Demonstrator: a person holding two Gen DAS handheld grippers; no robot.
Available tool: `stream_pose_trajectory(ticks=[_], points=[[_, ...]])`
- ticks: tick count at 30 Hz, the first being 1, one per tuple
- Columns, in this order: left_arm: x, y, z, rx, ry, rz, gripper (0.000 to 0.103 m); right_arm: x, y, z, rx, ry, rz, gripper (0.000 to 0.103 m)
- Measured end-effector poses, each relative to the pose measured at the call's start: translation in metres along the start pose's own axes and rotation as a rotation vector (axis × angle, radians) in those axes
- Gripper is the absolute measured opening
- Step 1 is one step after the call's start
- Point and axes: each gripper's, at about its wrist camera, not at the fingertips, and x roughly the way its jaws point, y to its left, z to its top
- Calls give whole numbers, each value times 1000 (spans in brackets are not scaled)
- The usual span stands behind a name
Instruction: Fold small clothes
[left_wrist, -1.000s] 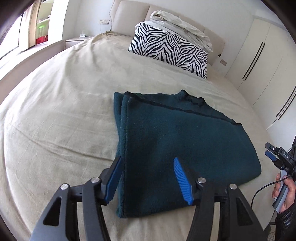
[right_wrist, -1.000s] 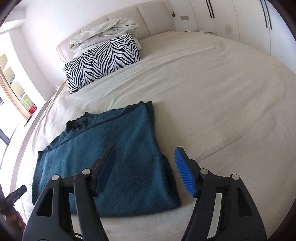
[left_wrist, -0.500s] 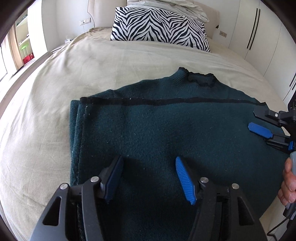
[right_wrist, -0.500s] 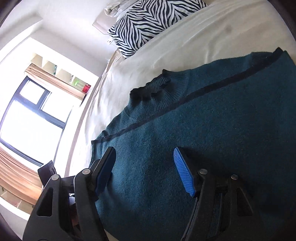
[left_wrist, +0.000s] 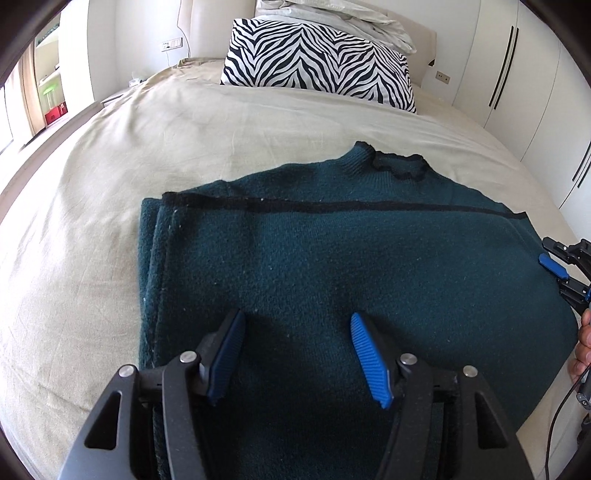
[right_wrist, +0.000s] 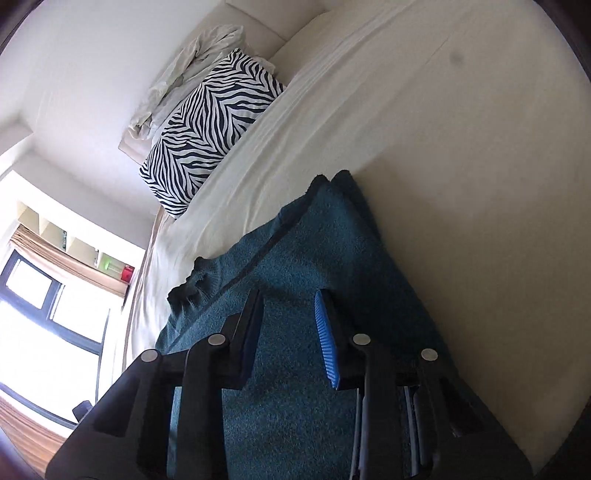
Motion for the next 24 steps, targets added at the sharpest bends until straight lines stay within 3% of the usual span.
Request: stream_pose_trajectory(ticks=[2,8,10,12,13,15,20,24], points=[[-13,1,-3,-45,10,-48,59,-7,8,-17,39,46,113,29],[-46,-18,-40,-168,35,-349,58,3,60,-95,-10,249,299,29],[-38,-31,-53,-134,74,-325,58,16,63,-121,9,306,304,29],[-29,-30,-64,-145,86,-310,56,35,59,-140,15,389,250,29],[-30,-26,-66,-157,75,-317,50,40,54,-146,22,400,236,29],[-32,-17,-68,-187,83,-335,44,34,44,-144,34,375,270,28],[-37,9,-80,-249,82,-366,29,-4,-1,-115,107,214,207,28],[-49,30,-93,-299,68,-383,28,-46,-36,-96,167,46,103,28]])
